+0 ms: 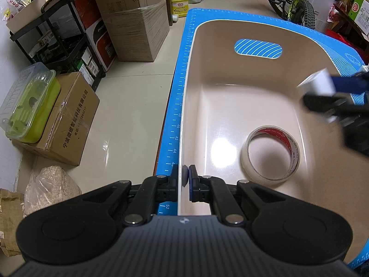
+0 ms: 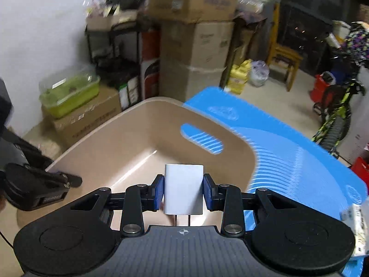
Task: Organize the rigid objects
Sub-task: 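Carry the white charger into the bin and release it onto the tape roll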
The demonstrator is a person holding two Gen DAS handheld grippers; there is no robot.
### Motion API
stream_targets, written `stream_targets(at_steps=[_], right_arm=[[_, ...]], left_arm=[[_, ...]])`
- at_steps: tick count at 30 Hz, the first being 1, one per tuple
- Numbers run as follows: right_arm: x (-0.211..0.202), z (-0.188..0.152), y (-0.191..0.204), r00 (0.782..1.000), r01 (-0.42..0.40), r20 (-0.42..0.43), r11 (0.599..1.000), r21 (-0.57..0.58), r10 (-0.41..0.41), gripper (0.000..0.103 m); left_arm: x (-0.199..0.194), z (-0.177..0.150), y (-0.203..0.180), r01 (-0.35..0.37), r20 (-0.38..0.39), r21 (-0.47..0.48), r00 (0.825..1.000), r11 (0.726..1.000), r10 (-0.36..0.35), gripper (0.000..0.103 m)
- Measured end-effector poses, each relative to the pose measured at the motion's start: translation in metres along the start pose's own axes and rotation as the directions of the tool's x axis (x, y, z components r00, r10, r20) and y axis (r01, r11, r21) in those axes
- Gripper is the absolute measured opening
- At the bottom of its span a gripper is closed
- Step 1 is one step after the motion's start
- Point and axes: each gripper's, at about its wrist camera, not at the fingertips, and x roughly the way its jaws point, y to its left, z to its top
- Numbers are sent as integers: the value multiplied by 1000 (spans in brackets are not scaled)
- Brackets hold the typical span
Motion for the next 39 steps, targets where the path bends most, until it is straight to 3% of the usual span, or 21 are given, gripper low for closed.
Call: stream_targets(at_steps=[10,18,27,29,31,39], right_arm=[[55,-7,34,985,-24,-174,997,-68,12,42],[86,-13,46,946,-26,-324,995,-93,-5,42],[102,-16,54,904,-31,-427,994,-106,-18,42],[102,-16,55,904,-30,-428,994,-108,-19,42],[98,-17,55,910,-28,-415,994,-104,-17,51],[54,-17,46,953,-64,-298,996,-55,45,54]], left_arm=[[0,-1,1,-1,-2,2,1000,1000,1,9],[0,-1,1,-1,-1,2,1000,1000,1,9],[0,-1,1,-1,-2,3,1000,1000,1,9],[0,-1,1,-3,-3,4,1000,1000,3,9],[0,-1,1,-3,-4,4,1000,1000,3,9],[0,-1,3,-2,-6,2,1000,1000,2,9]])
